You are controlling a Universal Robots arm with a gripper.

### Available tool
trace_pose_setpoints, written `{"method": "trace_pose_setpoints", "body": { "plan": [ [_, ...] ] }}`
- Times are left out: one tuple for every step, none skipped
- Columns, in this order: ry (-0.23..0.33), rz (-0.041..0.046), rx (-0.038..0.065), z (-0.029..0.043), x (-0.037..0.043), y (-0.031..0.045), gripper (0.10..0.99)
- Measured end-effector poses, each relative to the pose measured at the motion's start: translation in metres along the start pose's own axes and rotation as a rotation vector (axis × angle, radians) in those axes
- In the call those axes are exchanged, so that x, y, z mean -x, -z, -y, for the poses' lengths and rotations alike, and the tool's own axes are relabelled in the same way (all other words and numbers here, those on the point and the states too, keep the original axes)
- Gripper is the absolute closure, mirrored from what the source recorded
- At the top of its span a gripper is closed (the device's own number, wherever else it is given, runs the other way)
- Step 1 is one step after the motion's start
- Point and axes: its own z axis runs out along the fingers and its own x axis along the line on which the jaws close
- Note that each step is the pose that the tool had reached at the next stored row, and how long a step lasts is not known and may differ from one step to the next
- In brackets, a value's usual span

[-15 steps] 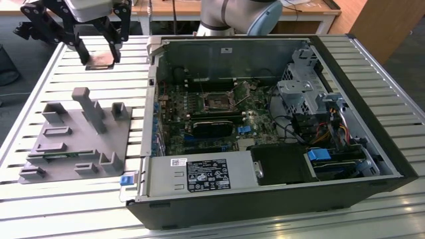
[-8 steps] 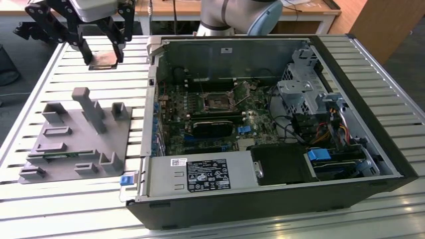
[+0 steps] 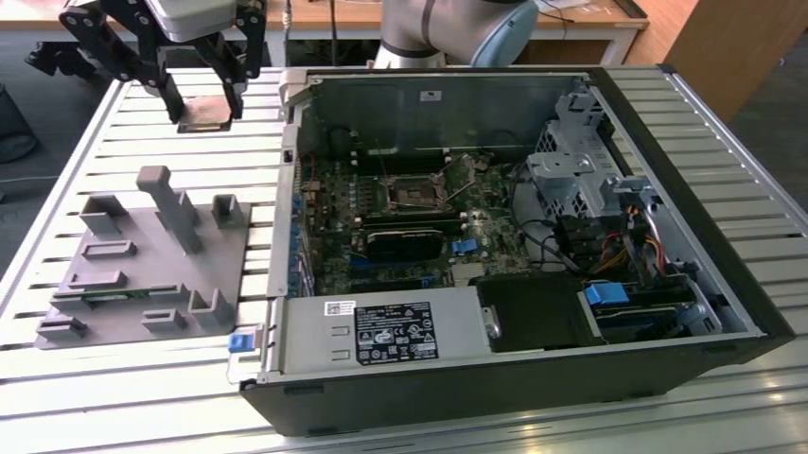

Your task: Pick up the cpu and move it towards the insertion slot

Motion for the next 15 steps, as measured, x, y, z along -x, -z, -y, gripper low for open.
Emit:
{"method": "trace_pose_setpoints", "body": {
  "plan": [
    [0.000, 0.0000, 0.000, 0.0000, 0.0007, 0.0000, 0.541],
    [0.000, 0.0000, 0.000, 0.0000, 0.0014, 0.0000, 0.541],
    [0.000, 0.0000, 0.000, 0.0001, 0.0020, 0.0000, 0.541],
    [0.000, 0.0000, 0.000, 0.0001, 0.0025, 0.0000, 0.541],
    [0.000, 0.0000, 0.000, 0.0001, 0.0029, 0.0000, 0.541],
    [0.001, -0.0001, 0.000, 0.0001, 0.0035, 0.0000, 0.541],
    [0.001, 0.0000, 0.000, 0.0001, 0.0040, 0.0000, 0.541],
    [0.001, 0.0000, 0.000, 0.0001, 0.0045, 0.0000, 0.541],
    [0.001, -0.0001, 0.000, 0.0001, 0.0051, 0.0000, 0.541],
    [0.001, -0.0001, 0.000, 0.0001, 0.0057, 0.0000, 0.541],
    [0.001, -0.0001, 0.000, 0.0001, 0.0062, 0.0000, 0.541],
    [0.002, -0.0001, 0.000, 0.0002, 0.0067, 0.0000, 0.541],
    [0.002, -0.0001, 0.000, 0.0002, 0.0071, 0.0000, 0.541],
    [0.002, -0.0001, 0.000, 0.0002, 0.0075, -0.0001, 0.541],
    [0.002, -0.0001, 0.000, 0.0002, 0.0079, -0.0001, 0.541]
  ]
}}
